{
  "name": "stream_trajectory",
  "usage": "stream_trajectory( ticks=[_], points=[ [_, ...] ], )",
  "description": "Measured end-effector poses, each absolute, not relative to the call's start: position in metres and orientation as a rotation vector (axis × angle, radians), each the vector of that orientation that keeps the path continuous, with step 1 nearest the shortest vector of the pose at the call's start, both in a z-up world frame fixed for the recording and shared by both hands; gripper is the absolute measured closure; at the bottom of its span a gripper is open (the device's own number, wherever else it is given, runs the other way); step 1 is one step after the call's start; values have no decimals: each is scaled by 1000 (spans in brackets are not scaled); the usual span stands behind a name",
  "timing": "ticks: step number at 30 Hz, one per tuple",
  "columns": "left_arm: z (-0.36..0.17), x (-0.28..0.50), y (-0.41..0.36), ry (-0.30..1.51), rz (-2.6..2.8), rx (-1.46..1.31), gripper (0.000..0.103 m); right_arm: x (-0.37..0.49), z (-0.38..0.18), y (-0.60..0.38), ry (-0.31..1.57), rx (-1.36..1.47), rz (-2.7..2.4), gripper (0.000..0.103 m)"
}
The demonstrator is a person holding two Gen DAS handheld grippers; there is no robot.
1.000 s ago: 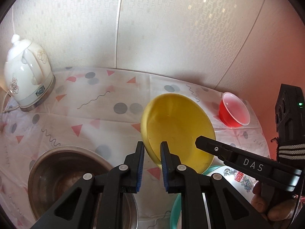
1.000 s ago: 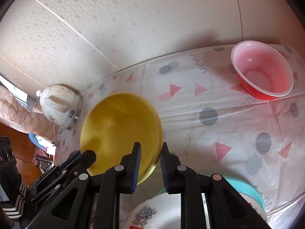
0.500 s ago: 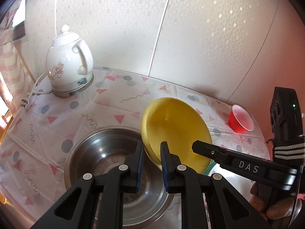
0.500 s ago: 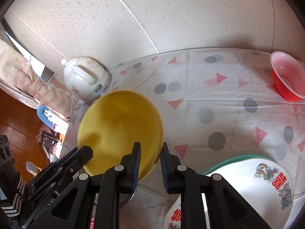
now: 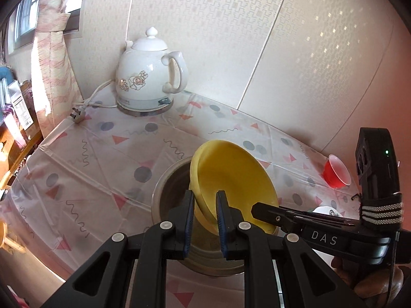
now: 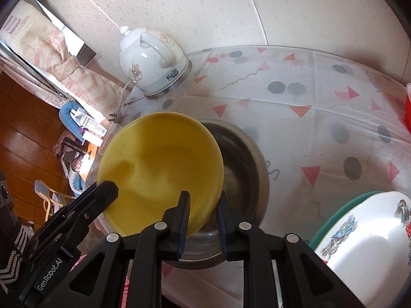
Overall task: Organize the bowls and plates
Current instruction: 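Lift the yellow bowl with the right tool over the steel bowl, then lower the yellow bowl into the steel bowl with the right tool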
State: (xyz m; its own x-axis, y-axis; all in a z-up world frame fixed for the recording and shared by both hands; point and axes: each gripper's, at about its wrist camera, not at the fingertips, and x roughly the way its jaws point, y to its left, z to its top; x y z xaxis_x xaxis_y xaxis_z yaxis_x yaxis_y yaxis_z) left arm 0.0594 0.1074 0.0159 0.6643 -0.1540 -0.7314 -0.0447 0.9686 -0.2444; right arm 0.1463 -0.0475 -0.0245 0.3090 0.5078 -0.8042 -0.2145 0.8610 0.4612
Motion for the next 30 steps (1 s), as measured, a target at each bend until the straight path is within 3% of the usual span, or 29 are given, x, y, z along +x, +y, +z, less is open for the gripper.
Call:
stream_trajectory(
  ticks=[30],
  points=[
    [-18,53,104,922,-72,-272,86,130,-46,-51,1211,247,473,83]
  ],
)
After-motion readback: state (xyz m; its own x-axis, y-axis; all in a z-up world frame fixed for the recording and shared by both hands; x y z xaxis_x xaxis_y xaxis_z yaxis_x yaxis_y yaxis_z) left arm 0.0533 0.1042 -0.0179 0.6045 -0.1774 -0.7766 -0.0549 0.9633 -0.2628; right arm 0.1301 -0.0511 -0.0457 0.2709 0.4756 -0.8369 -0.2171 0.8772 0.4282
